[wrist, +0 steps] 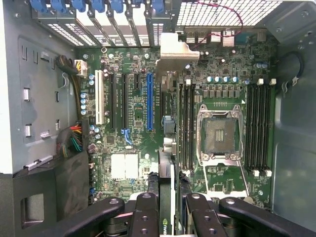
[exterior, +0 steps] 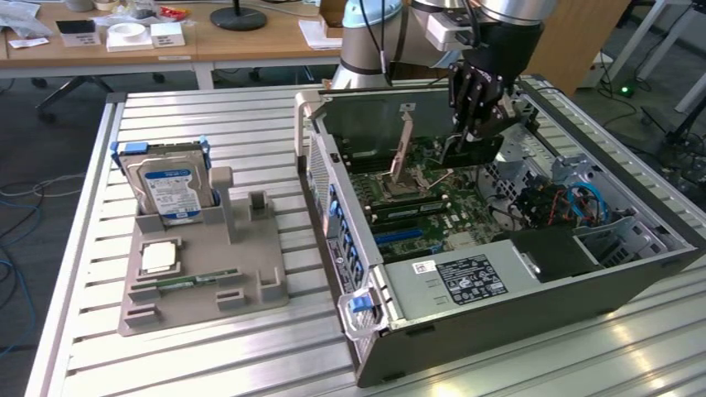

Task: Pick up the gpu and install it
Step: 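Insert the gpu into the slot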

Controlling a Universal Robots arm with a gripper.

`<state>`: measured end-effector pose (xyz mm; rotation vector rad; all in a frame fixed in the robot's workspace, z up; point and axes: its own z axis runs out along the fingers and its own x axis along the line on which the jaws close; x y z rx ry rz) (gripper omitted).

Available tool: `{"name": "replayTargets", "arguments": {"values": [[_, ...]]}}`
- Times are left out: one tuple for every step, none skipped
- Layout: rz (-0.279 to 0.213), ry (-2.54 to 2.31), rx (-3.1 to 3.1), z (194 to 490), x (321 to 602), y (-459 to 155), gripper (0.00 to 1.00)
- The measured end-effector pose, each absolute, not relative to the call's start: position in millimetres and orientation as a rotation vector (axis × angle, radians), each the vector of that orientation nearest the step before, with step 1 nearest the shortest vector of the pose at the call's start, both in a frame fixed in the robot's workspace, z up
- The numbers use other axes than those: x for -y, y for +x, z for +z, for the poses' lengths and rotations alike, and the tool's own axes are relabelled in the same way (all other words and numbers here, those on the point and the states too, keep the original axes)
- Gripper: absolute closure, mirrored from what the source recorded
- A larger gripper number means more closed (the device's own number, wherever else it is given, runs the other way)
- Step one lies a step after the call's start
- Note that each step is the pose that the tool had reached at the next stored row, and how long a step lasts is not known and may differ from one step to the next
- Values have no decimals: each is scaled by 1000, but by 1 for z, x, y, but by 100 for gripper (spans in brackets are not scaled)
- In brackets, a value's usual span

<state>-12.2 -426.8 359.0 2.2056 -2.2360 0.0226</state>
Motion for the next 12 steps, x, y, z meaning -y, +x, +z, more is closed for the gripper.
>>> {"name": "replayTargets", "arguments": {"values": [[23, 2206, 2236, 359, 427, -12, 74], [22, 2206, 2236, 358, 427, -12, 74], [22, 2206, 2236, 358, 427, -12, 74], [23, 2206, 2236, 358, 427, -12, 74], [23, 2206, 2236, 357, 427, -13, 74], [23, 2206, 2236, 357, 427, -13, 74], [23, 2206, 2236, 356, 427, -13, 74], [23, 2206, 2236, 356, 427, -13, 74], [23, 2206, 2236, 356, 427, -13, 74], [23, 2206, 2236, 356, 428, -13, 74], [23, 2206, 2236, 355, 429, -13, 74], [23, 2206, 2236, 355, 429, -13, 74]]}}
